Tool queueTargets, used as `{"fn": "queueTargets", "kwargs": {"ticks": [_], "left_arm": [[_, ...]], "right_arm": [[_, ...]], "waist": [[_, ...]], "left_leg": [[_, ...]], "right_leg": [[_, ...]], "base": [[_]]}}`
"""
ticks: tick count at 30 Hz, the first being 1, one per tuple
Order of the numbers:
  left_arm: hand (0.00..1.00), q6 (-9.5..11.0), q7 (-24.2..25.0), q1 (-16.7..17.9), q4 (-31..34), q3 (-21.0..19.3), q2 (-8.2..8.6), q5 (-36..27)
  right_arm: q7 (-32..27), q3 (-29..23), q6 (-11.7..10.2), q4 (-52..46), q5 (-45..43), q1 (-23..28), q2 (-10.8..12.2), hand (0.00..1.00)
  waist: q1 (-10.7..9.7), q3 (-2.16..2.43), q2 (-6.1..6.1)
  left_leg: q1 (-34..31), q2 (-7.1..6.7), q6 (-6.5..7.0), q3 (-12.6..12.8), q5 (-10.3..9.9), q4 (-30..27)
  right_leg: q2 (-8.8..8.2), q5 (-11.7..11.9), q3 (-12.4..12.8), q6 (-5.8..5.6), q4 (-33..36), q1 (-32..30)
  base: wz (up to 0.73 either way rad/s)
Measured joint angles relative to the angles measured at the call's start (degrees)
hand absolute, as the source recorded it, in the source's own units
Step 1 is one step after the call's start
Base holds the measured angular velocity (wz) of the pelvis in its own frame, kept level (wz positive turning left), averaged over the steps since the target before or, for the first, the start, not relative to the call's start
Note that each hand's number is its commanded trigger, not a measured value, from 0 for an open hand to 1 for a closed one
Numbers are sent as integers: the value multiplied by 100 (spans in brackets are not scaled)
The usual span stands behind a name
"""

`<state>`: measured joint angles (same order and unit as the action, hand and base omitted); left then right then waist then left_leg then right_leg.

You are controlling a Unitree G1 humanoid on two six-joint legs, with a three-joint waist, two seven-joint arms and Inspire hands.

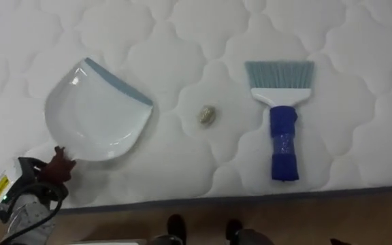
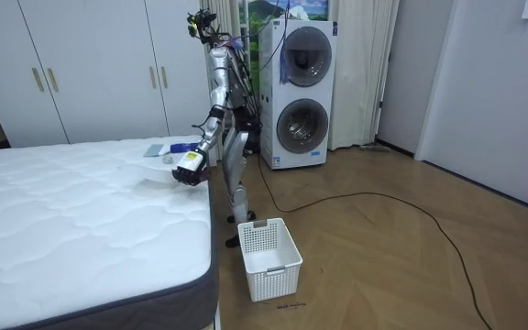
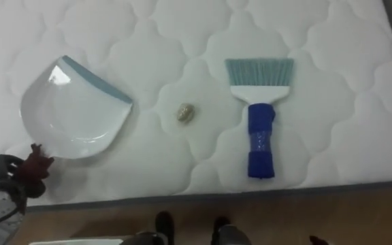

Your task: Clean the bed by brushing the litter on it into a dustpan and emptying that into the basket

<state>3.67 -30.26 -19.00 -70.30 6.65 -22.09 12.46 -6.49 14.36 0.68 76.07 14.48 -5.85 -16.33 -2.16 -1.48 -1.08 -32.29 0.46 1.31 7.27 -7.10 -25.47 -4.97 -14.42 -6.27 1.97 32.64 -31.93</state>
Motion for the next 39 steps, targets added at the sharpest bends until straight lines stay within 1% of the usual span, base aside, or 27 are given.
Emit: {"fn": "queueTargets", "kwargs": {"ticks": [2,4,8,11,14,15,16,19,22,25,26,29,30,31,33,34,35,38,39], "left_arm": [[100,2,-1,29,81,0,0,-99],[100,27,2,145,226,11,4,-164],[100,49,116,242,235,51,2,-161],[100,51,235,242,293,182,-1,-184],[100,81,444,239,393,269,-4,-249],[100,139,515,239,395,269,-4,-255],[100,161,600,239,410,270,-5,-268],[100,178,741,266,488,284,-5,-278],[100,199,873,284,619,367,-10,-277],[100,325,962,283,651,432,-38,-277],[100,366,989,283,654,519,-72,-276],[100,412,1063,314,742,556,-131,-273],[100,416,1065,342,796,549,-156,-258],[100,417,1067,341,811,544,-164,-252],[100,457,1067,340,869,530,-210,-138],[100,481,1068,341,873,534,-220,-152],[100,512,1074,345,851,553,-224,-162],[100,522,1090,359,843,600,-227,-174],[100,524,1095,357,861,595,-233,-158]], "right_arm": [[-1,-4,-24,-1,7,20,-1,0],[-8,-49,-68,-10,-26,28,-2,0],[-44,-57,-104,-65,-60,22,-26,0],[-85,-57,-162,-219,101,26,-97,0],[-96,-87,-310,-353,330,10,-206,0],[-99,-230,-376,-387,335,6,-231,0],[-106,-268,-408,-387,368,-20,-269,0],[-107,-278,-447,-431,506,-51,-381,0],[-281,-577,-513,-454,893,-211,-434,0],[-464,-692,-518,-550,1116,-322,-472,0],[-561,-706,-553,-623,1182,-380,-496,0],[-793,-769,-543,-803,1240,-392,-523,0],[-920,-904,-542,-935,1228,-373,-523,0],[-979,-933,-542,-953,1224,-379,-527,0],[-1266,-963,-542,-1054,1212,-403,-536,0],[-1343,-960,-530,-1122,1206,-403,-535,0],[-1477,-939,-470,-1239,1219,-414,-532,0],[-1817,-931,-409,-1349,1222,-503,-531,0],[-1954,-938,-325,-1488,1210,-505,-531,0]], "waist": [[1,20,7],[2,20,6],[23,28,2],[37,28,2],[33,26,4],[31,26,4],[29,25,5],[49,21,10],[38,12,16],[39,-9,50],[17,-19,66],[6,-59,128],[2,-59,127],[7,-59,128],[37,-59,129],[58,-63,134],[77,-67,141],[73,-78,156],[59,-89,174]], "left_leg": [[14,-1,0,-7,0,-1],[70,-4,1,-5,0,15],[199,8,-1,-3,3,101],[192,0,5,6,6,100],[181,-1,15,15,-4,95],[180,2,20,29,-8,96],[178,6,25,41,-13,97],[179,10,32,56,-26,90],[148,20,32,60,-40,88],[130,21,34,79,-42,89],[111,20,36,91,-43,88],[45,20,48,147,-57,66],[-16,19,53,166,-62,52],[-42,19,57,183,-64,46],[-101,15,75,234,-75,36],[-108,15,80,266,-78,38],[-106,10,95,350,-87,38],[-109,-20,106,396,-91,35],[-119,-21,113,429,-93,30]], "right_leg": [[-5,1,-15,0,-2,21],[-2,3,-17,-4,-11,73],[2,37,-14,-5,-113,193],[-12,41,-14,-9,-110,188],[-21,39,-4,-17,-115,184],[-26,37,-3,-20,-119,185],[-26,34,2,-23,-120,184],[-2,31,28,-31,-130,184],[-2,38,27,-38,-163,165],[-7,37,50,-40,-158,138],[-9,35,68,-42,-150,113],[-8,20,153,-59,-94,2],[-7,24,164,-63,-83,-67],[-7,28,179,-68,-74,-102],[-1,43,297,-92,-53,-211],[4,45,302,-97,-38,-238],[6,44,363,-103,5,-281],[-13,36,473,-138,102,-370],[-34,30,494,-146,132,-412]], "base": [[0],[0],[-3],[0],[0],[0],[0],[-1],[-1],[-3],[-3],[-7],[-10],[-13],[-16],[-22],[-22],[-15],[-10]]}}
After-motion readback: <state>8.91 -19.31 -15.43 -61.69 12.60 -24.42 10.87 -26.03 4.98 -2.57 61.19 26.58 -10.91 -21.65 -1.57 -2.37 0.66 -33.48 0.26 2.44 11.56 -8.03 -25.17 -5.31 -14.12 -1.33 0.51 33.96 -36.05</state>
